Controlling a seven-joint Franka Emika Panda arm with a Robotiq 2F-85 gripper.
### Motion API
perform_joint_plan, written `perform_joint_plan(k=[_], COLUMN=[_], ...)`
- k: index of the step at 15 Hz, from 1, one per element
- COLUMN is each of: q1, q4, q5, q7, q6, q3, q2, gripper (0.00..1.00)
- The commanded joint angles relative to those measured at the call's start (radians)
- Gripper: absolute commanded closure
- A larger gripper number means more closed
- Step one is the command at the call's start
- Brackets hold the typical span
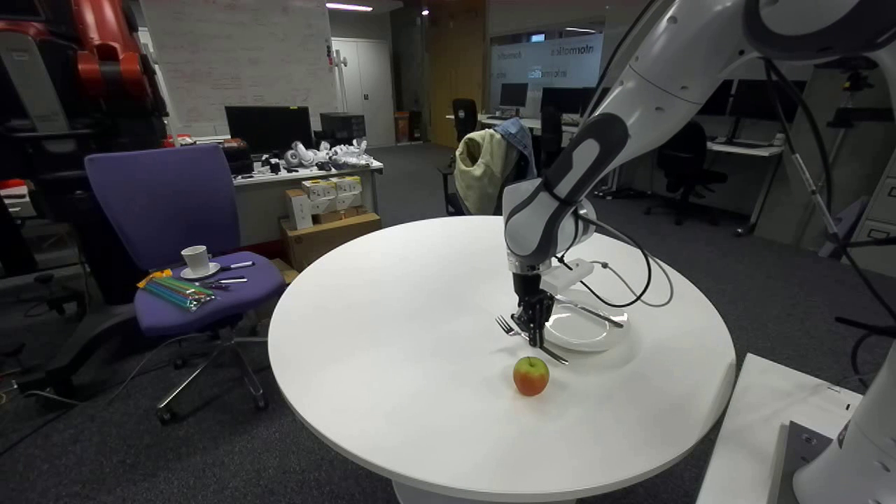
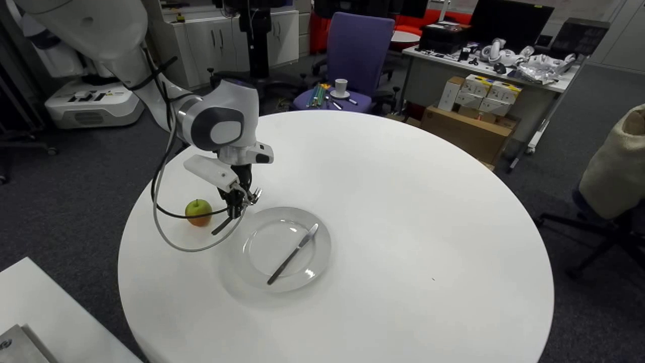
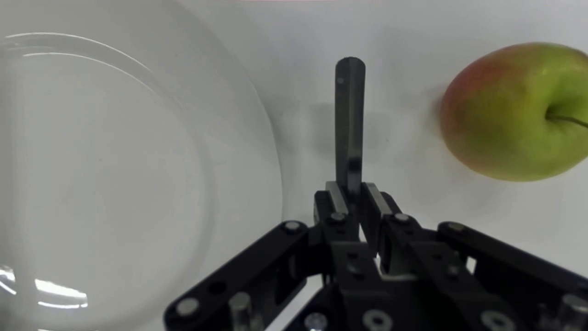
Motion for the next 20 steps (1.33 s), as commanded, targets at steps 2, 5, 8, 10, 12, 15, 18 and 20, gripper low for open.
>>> perform_joint_plan(k=[2,5,8,10,12,15,18,20], q1=[0.011,0.011,0.011,0.012,0.013,0.013,0.013,0.012], q4=[0.003,0.007,0.014,0.020,0.023,0.024,0.024,0.029], q5=[-0.024,-0.026,-0.027,-0.028,-0.028,-0.029,-0.029,-0.029], q7=[0.033,0.033,0.033,0.033,0.033,0.032,0.032,0.033], q6=[-0.016,-0.019,-0.023,-0.026,-0.027,-0.030,-0.030,-0.031], q3=[-0.020,-0.025,-0.028,-0.028,-0.028,-0.028,-0.029,-0.029], q2=[-0.004,0.002,0.012,0.021,0.028,0.030,0.032,0.040], gripper=[0.96,0.96,0.96,0.96,0.96,0.96,0.96,0.96])
